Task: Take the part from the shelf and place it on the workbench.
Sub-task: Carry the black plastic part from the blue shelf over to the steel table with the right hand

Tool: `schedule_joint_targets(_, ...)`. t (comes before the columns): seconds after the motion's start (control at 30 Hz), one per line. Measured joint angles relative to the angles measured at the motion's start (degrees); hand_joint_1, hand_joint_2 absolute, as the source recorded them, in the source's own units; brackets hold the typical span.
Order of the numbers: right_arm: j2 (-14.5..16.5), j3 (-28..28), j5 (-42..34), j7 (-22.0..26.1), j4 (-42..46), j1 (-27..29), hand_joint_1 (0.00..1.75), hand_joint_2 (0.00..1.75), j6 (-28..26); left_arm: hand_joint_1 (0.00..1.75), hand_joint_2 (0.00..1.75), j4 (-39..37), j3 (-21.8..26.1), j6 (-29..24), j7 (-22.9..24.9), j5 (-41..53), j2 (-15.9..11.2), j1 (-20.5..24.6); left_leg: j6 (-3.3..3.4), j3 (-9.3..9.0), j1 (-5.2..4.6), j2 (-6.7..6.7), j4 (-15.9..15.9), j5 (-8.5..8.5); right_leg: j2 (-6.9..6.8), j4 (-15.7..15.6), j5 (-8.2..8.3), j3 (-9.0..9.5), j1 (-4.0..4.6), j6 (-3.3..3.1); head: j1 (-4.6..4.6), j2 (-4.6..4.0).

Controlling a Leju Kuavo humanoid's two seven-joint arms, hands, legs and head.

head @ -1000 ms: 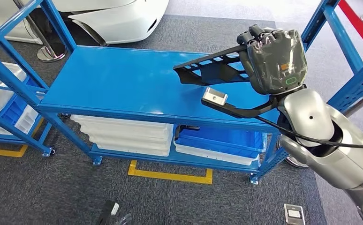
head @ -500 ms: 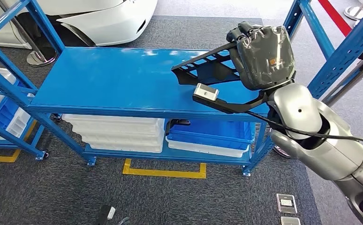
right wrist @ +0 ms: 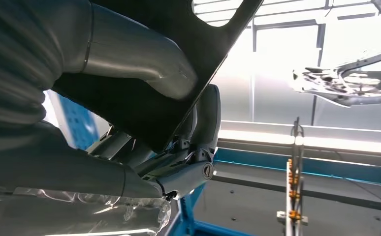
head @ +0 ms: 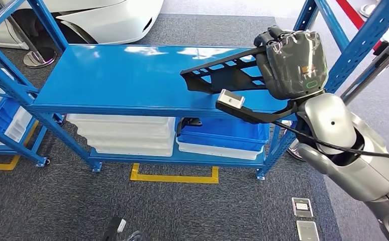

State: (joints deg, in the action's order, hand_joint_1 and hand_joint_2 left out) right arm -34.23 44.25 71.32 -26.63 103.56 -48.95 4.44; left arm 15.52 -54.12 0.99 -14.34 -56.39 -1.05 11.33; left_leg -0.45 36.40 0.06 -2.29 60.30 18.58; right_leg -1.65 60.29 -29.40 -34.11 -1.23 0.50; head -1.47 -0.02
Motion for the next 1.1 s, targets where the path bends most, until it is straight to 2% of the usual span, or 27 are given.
schedule_joint_targets(0.1, 0.0, -0.1, -0.3, -0.1, 0.0, 0.0, 1.75, 1.75, 0.0, 0.0, 1.75, 0.0, 0.0, 0.0, 0.0, 0.0, 0.0, -0.1, -0.93, 0.35, 0.05, -0.17, 0.5, -0.07, 0.79, 0.0, 0.74, -0.6, 0.09, -1.28, -0.56, 0.0)
schedule_joint_targets(0.13, 0.0, -0.2, -0.4, -0.1, 0.0, 0.0, 1.75, 1.75, 0.0, 0.0, 1.75, 0.0, 0.0, 0.0, 0.0, 0.0, 0.0, 0.0, -1.29, 0.68, 0.11, 0.18, 1.4, 0.84, 0.97, -0.1, 1.07, -0.78, 0.04, -1.69, -0.75, 0.0)
schedule_joint_targets(0.17, 0.0, -0.2, -0.4, -0.1, 0.0, 0.0, 1.75, 1.75, -0.1, 0.0, 1.75, 0.0, 0.0, 0.0, 0.0, 0.0, 0.0, 0.0, -1.61, 1.34, 0.18, 0.65, 3.3, 2.46, 1.12, -0.2, 1.4, -0.99, -0.04, -2.09, -0.97, 0.0)
schedule_joint_targets(0.23, 0.0, -0.2, -0.5, -0.1, 0.0, -0.1, 1.75, 1.75, -0.1, 0.0, 1.75, 0.0, 0.0, 0.0, 0.0, 0.0, 0.0, -0.1, -2.07, 3.62, 0.32, 1.51, 10.1, 7.01, 1.57, -0.3, 1.95, -1.55, -0.05, -2.54, -1.59, 0.0)
schedule_joint_targets(0.27, 0.0, -0.2, -0.5, -0.1, 0.0, 0.0, 1.75, 1.75, 0.0, 0.0, 1.75, 0.0, 0.0, 0.0, 0.0, 0.0, 0.0, -0.1, -2.14, 4.68, 0.37, 1.63, 13.5, 8.72, 1.85, -0.2, 2.2, -1.86, 0.01, -2.63, -1.82, 0.0)
schedule_joint_targets(0.3, 0.1, -0.2, -0.5, -0.1, 0.0, 0.0, 1.75, 1.75, 0.0, 0.0, 1.75, 0.0, 0.0, 0.0, 0.0, 0.0, 0.0, -0.2, -2.12, 5.09, 0.41, 1.68, 15.6, 9.52, 2.2, -0.2, 2.47, -2.17, 0.06, -2.66, -1.94, 0.0)
schedule_joint_targets(0.33, 0.1, -0.2, -0.5, -0.1, 0.0, 0.0, 1.75, 1.75, 0.0, 0.0, 1.75, 0.0, 0.0, 0.0, 0.0, 0.0, 0.0, -0.2, -2.0, 4.53, 0.42, 1.74, 15.7, 9.28, 2.59, -0.2, 2.72, -2.45, 0.09, -2.63, -2.02, 0.0)
schedule_joint_targets(0.37, 0.1, -0.2, -0.5, -0.1, 0.0, 0.0, 1.75, 1.75, 0.0, 0.0, 1.75, 0.0, 0.0, 0.0, 0.0, 0.0, 0.0, -0.3, -1.77, 2.94, 0.41, 1.87, 13.6, 8.1, 3.0, -0.2, 2.96, -2.67, 0.1, -2.58, -2.09, 0.0)
schedule_joint_targets(0.43, 0.1, -0.2, -0.5, -0.2, 0.0, 0.0, 1.75, 1.75, -0.1, 0.0, 1.75, 0.0, 0.0, 0.0, 0.0, 0.0, 0.0, -0.3, -0.99, -1.88, 0.35, 3.24, 5.6, 5.04, 3.76, -0.2, 3.41, -2.98, 0.13, -2.29, -2.23, 0.0)
schedule_joint_targets(0.47, 0.1, -0.2, -0.5, -0.2, 0.0, -0.1, 1.75, 1.75, -0.1, 0.0, 1.75, 0.0, 0.0, 0.0, 0.0, 0.0, 0.0, -0.2, -0.68, -3.63, 0.3, 3.97, 2.3, 4.08, 4.1, -0.2, 3.67, -3.15, 0.09, -2.02, -2.19, 0.0)
schedule_joint_targets(0.5, 0.1, -0.2, -0.5, -0.2, 0.0, -0.1, 1.75, 1.75, -0.1, 0.0, 1.75, 0.0, 0.0, -0.1, 0.0, 0.0, -0.1, -0.3, -0.43, -4.59, 0.2, 4.57, 0.2, 3.61, 4.39, -0.2, 3.96, -3.34, -0.01, -1.66, -2.1, 0.0)
schedule_joint_targets(0.57, 0.1, -0.2, -0.6, -0.2, 0.0, 0.0, 1.75, 1.75, 0.0, 0.0, 1.75, 0.0, 0.0, -0.1, 0.0, 0.0, -0.1, -0.3, -0.12, -4.55, 0.06, 4.41, -0.8, 3.22, 4.98, -0.5, 4.71, -3.66, -0.3, -0.7, -1.96, 0.0)
schedule_joint_targets(0.63, 0.0, -0.3, -0.6, -0.3, 0.0, -0.1, 1.75, 1.75, 0.0, 0.0, 1.75, 0.0, 0.0, -0.2, 0.0, 0.0, 0.0, -0.3, 0.43, -4.4, 0.23, 3.63, -1.7, 2.1, 4.61, -0.4, 4.45, -4.08, -0.37, -0.01, -1.73, 0.0)
schedule_joint_targets(0.67, 0.0, -0.3, -0.6, -0.4, 0.0, -0.1, 1.75, 1.75, 0.0, 0.0, 1.75, 0.0, 0.1, -0.2, 0.0, 0.0, 0.1, -0.2, 0.75, -4.24, 0.32, 3.17, -2.3, 1.46, 3.99, 0.8, 3.25, -4.71, -0.31, 0.18, -1.33, 0.0)
schedule_joint_targets(0.7, 0.0, -0.3, -0.7, -0.4, 0.0, -0.2, 1.75, 1.75, 0.0, 0.0, 1.75, 0.0, 0.1, -0.2, 0.0, 0.0, 0.1, -0.2, 0.97, -3.96, 0.37, 2.73, -2.6, 0.96, 3.17, 3.3, 1.29, -5.76, -0.28, 0.29, -0.85, 0.0)
schedule_joint_targets(0.77, 0.0, -0.3, -0.9, -0.5, 0.0, -0.2, 1.75, 1.75, 0.0, 0.0, 1.75, 0.0, 0.2, -0.2, 0.0, 0.1, 0.1, -0.3, 1.22, -2.94, 0.26, 1.91, -2.5, 0.36, 2.29, 10.5, -2.86, -8.39, -0.25, 0.62, 0.14, 0.0)
schedule_joint_targets(0.8, 0.0, -0.3, -1.0, -0.5, 0.0, -0.2, 1.75, 1.75, 0.0, 0.0, 1.75, 0.0, 0.3, -0.2, 0.0, 0.1, 0.1, -0.3, 1.21, -2.34, 0.24, 1.48, -2.2, 0.16, 2.19, 13.1, -3.95, -9.09, -0.25, 0.78, 0.5, 0.0)
schedule_joint_targets(0.83, 0.0, -0.3, -1.1, -0.6, -0.1, -0.1, 1.75, 1.75, 0.0, 0.0, 1.75, 0.0, 0.3, -0.2, 0.0, 0.1, 0.1, -0.4, 1.17, -1.76, 0.23, 1.06, -1.9, 0.01, 2.1, 13.8, -4.05, -8.77, -0.26, 0.9, 0.86, 0.0)
schedule_joint_targets(0.87, 0.0, -0.3, -1.2, -0.6, -0.1, -0.1, 1.75, 1.75, 0.0, 0.0, 1.75, 0.0, 0.3, -0.2, 0.0, 0.2, 0.1, -0.4, 1.11, -1.23, 0.24, 0.66, -1.5, -0.09, 1.91, 12.3, -3.26, -7.29, -0.26, 0.97, 1.22, 0.0)
schedule_joint_targets(0.9, 0.0, -0.4, -1.3, -0.6, -0.1, -0.1, 1.75, 1.75, 0.0, 0.0, 1.75, 0.0, 0.4, -0.2, 0.0, 0.2, 0.1, -0.3, 1.03, -0.78, 0.26, 0.29, -1.1, -0.13, 1.49, 8.8, -1.9, -4.81, -0.26, 0.99, 1.58, 0.0)
schedule_joint_targets(0.97, 0.0, -0.4, -1.3, -0.6, -0.1, -0.2, 1.75, 1.75, 0.0, 0.0, 1.75, 0.0, 0.5, -0.2, 0.0, 0.3, 0.1, -0.3, 0.68, -0.08, 0.1, -0.29, -0.2, -0.18, 0.46, 2.1, -0.17, -0.71, -0.02, 0.49, 2.15, 0.0)
schedule_joint_targets(1.0, 0.0, -0.4, -1.3, -0.6, -0.1, -0.3, 1.75, 1.75, -0.1, 0.0, 1.75, 0.0, 0.6, -0.2, 0.0, 0.3, 0.2, -0.3, 0.41, 0.14, 0.01, -0.47, 0.1, -0.28, 0.23, 0.4, 0.22, 0.17, 0.13, 0.13, 2.24, 0.0)
schedule_joint_targets(1.1, 0.0, -0.4, -1.3, -0.7, -0.1, -0.3, 1.75, 1.75, -0.1, 0.0, 1.75, 0.0, 0.7, -0.2, 0.0, 0.4, 0.2, -0.3, -0.56, 0.4, -0.03, -0.82, 0.2, -0.67, 0.88, -0.2, 0.97, -0.25, 0.27, -1.0, 1.94, 0.0)
